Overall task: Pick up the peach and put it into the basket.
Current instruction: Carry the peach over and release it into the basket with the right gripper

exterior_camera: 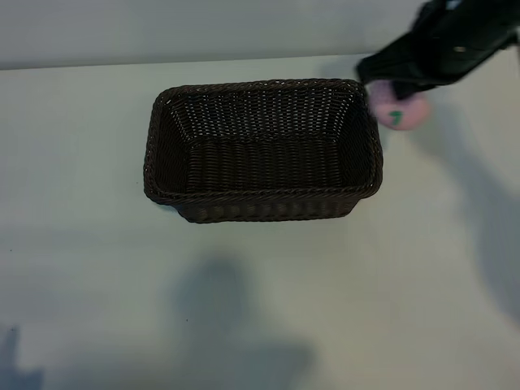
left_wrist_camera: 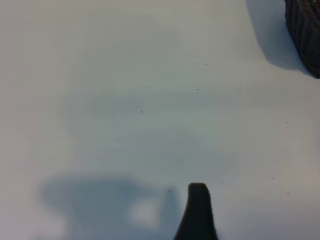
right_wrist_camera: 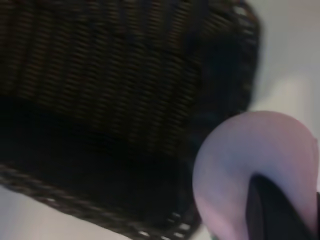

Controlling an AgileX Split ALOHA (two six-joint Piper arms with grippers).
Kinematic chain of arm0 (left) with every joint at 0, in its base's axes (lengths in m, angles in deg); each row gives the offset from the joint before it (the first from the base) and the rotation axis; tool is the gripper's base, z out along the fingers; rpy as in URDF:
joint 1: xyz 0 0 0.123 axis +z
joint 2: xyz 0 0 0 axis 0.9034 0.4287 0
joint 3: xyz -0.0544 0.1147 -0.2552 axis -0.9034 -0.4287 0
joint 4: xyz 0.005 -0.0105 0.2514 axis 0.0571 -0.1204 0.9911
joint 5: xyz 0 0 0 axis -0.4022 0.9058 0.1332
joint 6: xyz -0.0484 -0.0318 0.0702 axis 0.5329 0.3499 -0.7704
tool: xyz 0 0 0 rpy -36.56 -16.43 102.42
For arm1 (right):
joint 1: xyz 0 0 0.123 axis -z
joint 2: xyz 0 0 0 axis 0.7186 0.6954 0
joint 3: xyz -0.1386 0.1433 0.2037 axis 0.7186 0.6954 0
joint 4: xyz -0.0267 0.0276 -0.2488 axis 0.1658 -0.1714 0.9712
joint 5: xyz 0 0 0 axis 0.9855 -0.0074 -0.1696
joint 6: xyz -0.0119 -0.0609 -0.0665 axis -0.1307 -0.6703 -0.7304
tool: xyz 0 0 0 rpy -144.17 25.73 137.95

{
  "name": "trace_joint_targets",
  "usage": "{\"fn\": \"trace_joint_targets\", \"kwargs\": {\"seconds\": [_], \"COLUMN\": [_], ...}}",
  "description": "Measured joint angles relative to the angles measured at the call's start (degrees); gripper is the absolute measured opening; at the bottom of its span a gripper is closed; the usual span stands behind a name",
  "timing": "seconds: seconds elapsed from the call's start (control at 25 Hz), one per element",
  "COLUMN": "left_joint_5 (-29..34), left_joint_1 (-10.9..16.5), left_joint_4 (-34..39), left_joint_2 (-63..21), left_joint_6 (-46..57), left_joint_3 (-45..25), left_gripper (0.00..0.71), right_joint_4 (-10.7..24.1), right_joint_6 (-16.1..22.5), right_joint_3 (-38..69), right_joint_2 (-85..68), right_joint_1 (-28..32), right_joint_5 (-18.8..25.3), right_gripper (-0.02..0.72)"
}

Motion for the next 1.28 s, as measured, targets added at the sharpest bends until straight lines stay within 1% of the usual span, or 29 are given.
{"fn": "trace_joint_targets", "kwargs": {"seconds": [0.24, 0.4, 0.76, 0.92, 1.0, 1.08, 1.16, 1.28], "left_joint_5": [0.0, 0.0, 0.0, 0.0, 0.0, 0.0, 0.0, 0.0], "left_joint_1": [0.0, 0.0, 0.0, 0.0, 0.0, 0.0, 0.0, 0.0], "left_joint_4": [0.0, 0.0, 0.0, 0.0, 0.0, 0.0, 0.0, 0.0], "left_joint_2": [0.0, 0.0, 0.0, 0.0, 0.0, 0.0, 0.0, 0.0], "left_joint_6": [0.0, 0.0, 0.0, 0.0, 0.0, 0.0, 0.0, 0.0], "left_joint_3": [0.0, 0.0, 0.0, 0.0, 0.0, 0.0, 0.0, 0.0], "left_gripper": [0.594, 0.594, 0.594, 0.594, 0.594, 0.594, 0.594, 0.594], "right_joint_4": [0.0, 0.0, -0.8, -1.0, -1.2, -1.3, -1.3, -1.3], "right_joint_6": [0.2, 0.2, 0.3, 0.2, 0.2, 0.2, 0.2, 0.2], "right_joint_3": [-5.6, -8.8, -11.2, -11.3, -11.4, -11.4, -11.5, -13.1], "right_joint_2": [6.6, 11.6, 18.2, 18.9, 19.5, 19.9, 20.0, 20.0], "right_joint_1": [-6.4, -8.8, -9.7, -9.7, -9.7, -9.7, -9.7, -9.7], "right_joint_5": [0.1, 0.1, -0.9, -1.3, -1.3, -1.2, -0.8, 1.2], "right_gripper": [0.04, 0.04, 0.04, 0.06, 0.087, 0.14, 0.22, 0.372]}}
